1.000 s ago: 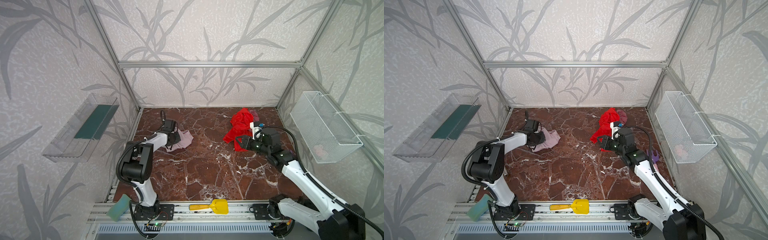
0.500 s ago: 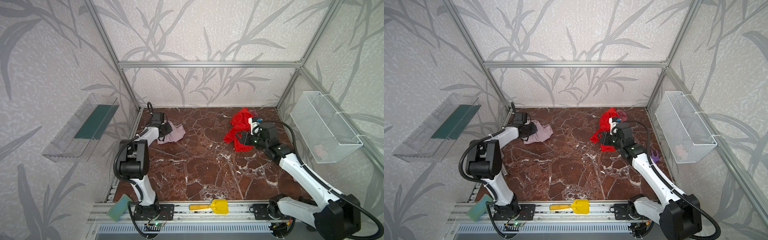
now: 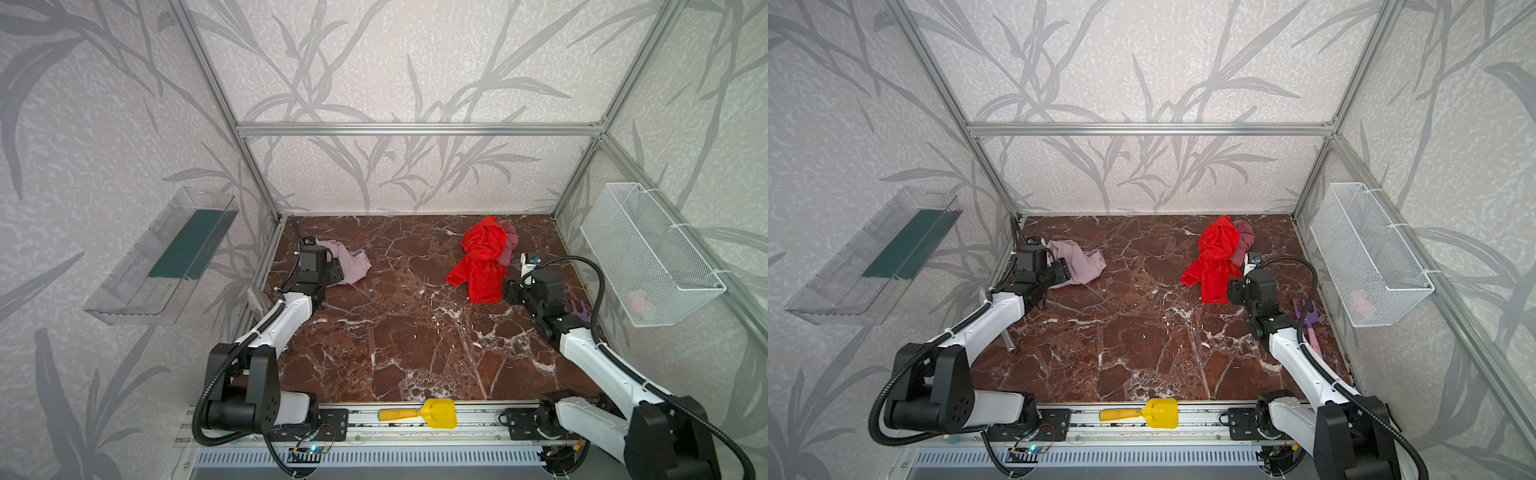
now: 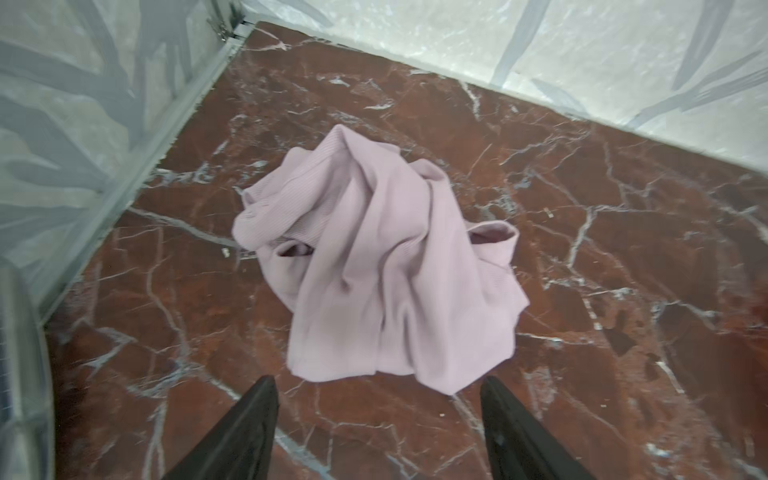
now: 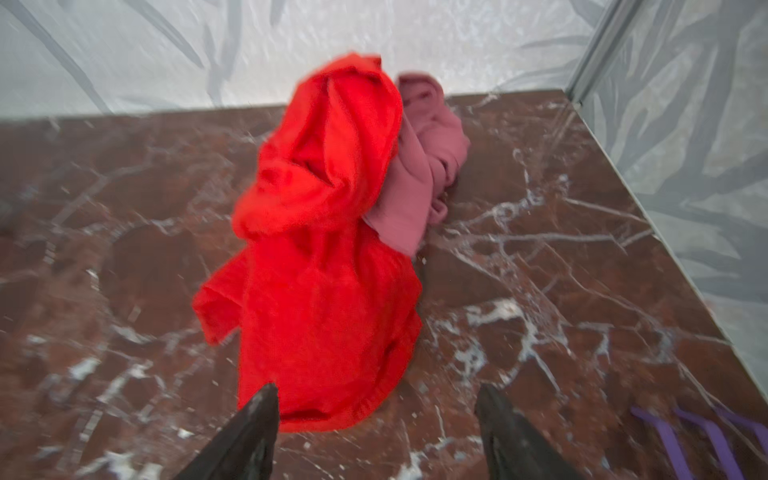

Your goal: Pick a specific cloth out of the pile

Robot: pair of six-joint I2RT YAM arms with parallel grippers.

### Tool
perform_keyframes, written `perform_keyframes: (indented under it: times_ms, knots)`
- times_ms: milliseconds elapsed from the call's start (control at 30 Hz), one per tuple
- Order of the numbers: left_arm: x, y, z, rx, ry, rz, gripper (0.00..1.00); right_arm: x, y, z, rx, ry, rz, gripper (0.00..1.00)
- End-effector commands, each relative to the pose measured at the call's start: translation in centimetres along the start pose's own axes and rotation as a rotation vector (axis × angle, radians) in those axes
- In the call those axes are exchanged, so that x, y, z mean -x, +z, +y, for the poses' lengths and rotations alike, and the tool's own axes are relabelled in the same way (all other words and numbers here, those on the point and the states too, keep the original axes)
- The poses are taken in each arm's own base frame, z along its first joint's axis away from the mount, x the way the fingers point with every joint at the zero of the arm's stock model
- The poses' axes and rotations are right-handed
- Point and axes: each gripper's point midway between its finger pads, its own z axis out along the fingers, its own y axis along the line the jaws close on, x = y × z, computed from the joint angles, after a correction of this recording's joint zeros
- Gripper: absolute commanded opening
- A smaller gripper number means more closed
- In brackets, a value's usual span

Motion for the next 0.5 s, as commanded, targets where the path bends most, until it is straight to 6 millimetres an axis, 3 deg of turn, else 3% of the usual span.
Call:
perform_keyframes:
  times_ms: [0,167,467]
  knots:
    - [1.7,-0.5,2.2,0.114,0.111,-0.127,0.76,3.2,0.3,-1.5,-0.100,-0.103,-0.229,0.76]
    - [1.1,-0.3,4.9,0.242,0.105,-0.204,0.77,2.0,2.1,-1.5,-0.116,-0.126,-0.260,0.77]
    - [-0.4,1.7,4.5,0.141,0.107,-0.293,0.78,-0.2,4.6,-0.9,-0.090,-0.105,-0.276,0.80]
